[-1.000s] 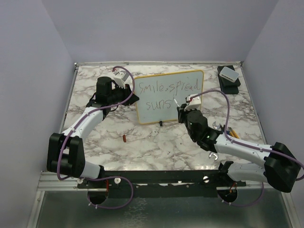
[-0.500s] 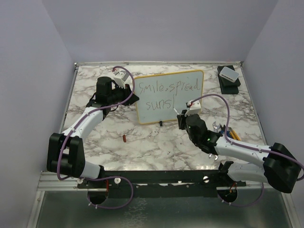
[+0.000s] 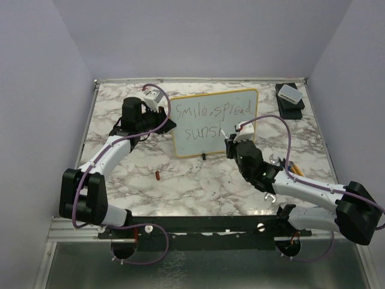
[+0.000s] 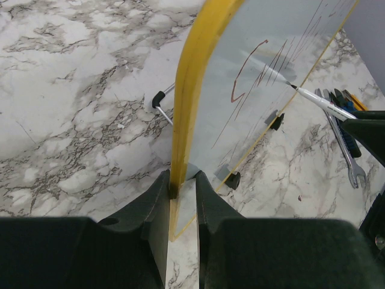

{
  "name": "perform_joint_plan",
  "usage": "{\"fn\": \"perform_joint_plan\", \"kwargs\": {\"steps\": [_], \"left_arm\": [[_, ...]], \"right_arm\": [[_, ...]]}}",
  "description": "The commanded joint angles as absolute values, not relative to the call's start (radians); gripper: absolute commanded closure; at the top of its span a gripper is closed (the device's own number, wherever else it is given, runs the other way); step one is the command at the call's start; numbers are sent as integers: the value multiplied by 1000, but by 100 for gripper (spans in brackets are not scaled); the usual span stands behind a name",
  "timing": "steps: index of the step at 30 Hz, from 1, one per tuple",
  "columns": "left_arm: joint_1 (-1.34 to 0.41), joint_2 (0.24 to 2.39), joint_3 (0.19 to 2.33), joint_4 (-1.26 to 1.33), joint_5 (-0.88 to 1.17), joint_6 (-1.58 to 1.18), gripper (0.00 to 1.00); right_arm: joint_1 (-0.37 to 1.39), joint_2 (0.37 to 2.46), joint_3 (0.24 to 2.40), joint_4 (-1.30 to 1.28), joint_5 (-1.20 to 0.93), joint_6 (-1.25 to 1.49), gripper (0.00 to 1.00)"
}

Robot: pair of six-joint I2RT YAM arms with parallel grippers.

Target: Write a sentence on the whiteboard

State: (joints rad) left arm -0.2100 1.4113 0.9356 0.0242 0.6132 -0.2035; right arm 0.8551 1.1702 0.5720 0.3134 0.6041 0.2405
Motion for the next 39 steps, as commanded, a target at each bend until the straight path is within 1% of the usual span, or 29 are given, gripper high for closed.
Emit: {"fn": "perform_joint_plan", "kwargs": {"steps": [1, 12, 30, 35, 39], "left_arm": [[-219, 1405, 936, 2, 596, -202, 91], [-221, 1401, 936, 2, 596, -202, 91], [-220, 1394, 936, 2, 594, -202, 91], [-220, 1394, 936, 2, 595, -202, 91], [-220, 1393, 934, 2, 585, -202, 91]], "right_arm": [[850, 1152, 603, 344, 670, 191, 99], [847, 1149, 579, 286, 723, 234, 99], [847, 1159, 527, 208, 660, 375, 99], [847, 1158, 526, 206, 661, 376, 99], [847, 1111, 535, 211, 663, 342, 99]]}}
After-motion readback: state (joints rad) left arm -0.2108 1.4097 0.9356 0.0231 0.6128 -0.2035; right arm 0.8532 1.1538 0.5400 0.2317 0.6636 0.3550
